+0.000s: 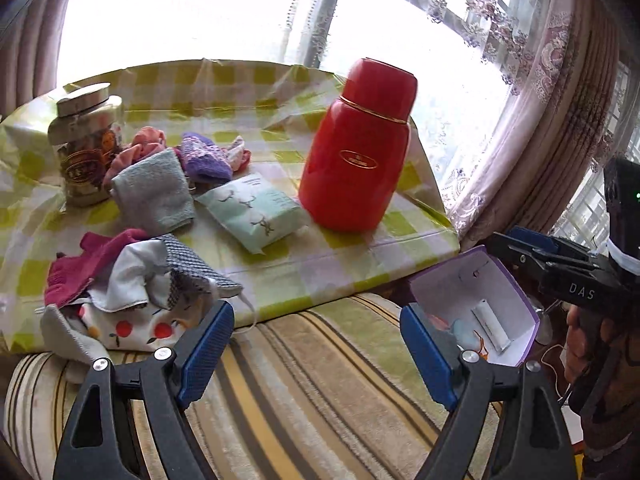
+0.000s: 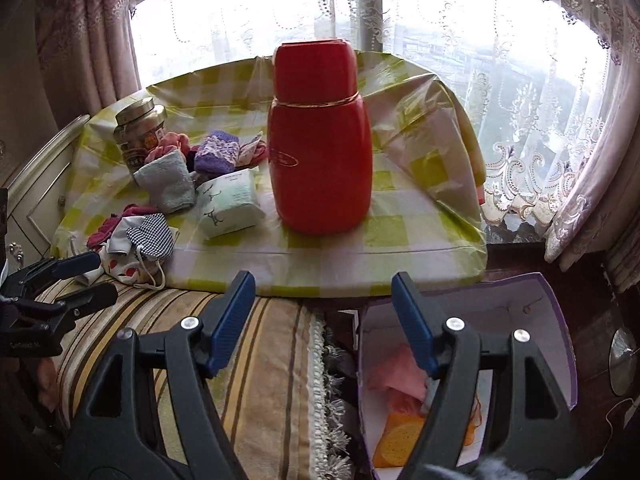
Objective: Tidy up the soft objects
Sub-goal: 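Move both grippers back over the pile on the table, then grasp the light blue towel with the left gripper while the right gripper grasps the cotton tissue pack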
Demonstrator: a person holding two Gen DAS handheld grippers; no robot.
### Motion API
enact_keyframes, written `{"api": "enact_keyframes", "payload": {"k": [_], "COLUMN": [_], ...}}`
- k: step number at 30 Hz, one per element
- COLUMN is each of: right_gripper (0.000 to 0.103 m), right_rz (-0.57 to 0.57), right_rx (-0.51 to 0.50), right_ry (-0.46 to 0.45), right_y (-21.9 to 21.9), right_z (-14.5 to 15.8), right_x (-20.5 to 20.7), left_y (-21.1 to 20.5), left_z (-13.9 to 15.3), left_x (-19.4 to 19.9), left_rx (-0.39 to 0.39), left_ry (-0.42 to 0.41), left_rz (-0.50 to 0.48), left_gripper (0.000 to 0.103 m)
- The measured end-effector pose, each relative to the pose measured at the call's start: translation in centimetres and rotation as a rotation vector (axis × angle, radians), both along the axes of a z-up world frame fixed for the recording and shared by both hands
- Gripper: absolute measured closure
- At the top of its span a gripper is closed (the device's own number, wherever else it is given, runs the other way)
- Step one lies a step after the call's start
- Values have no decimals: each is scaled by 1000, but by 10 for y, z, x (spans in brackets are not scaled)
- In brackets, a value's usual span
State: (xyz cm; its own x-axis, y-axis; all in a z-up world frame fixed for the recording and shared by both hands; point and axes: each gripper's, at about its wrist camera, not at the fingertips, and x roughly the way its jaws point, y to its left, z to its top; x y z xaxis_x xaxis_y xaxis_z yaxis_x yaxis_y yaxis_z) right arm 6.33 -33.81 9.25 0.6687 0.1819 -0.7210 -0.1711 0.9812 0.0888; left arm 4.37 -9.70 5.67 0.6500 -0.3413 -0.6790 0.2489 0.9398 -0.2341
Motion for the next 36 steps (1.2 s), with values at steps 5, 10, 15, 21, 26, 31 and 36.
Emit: {"api": "enact_keyframes", "payload": {"k": [5, 10, 15, 21, 26, 31, 36], "right_gripper": [29, 29, 28, 25, 24, 22, 21], "right_rz": [76, 125, 173, 214, 243, 266, 286], "right_rx": [-28, -39, -48, -80, -100, -112, -120], "right_ry": [42, 78, 94, 101, 98, 92, 75], "right_y": [36, 64, 90, 114, 132, 148, 164], "right_z": [-10, -19, -23, -31, -38, -44, -48], "right_x": [14, 33, 48, 66, 79, 95, 112], "left_y": [55, 94, 118, 130, 133, 134, 139], "left_z": [2, -1, 0, 0, -1, 1, 4], "left_x": [-7, -5, 4, 24, 40, 58, 81], "left_rx": [-30, -45, -44, -42, -47, -42, -46], "left_ry": [-14, -3, -6, -7, -1, -5, 3], "left_rz": [108, 172, 211, 224, 223, 217, 230], "left_gripper": [23, 32, 33, 36, 37, 37, 37]}}
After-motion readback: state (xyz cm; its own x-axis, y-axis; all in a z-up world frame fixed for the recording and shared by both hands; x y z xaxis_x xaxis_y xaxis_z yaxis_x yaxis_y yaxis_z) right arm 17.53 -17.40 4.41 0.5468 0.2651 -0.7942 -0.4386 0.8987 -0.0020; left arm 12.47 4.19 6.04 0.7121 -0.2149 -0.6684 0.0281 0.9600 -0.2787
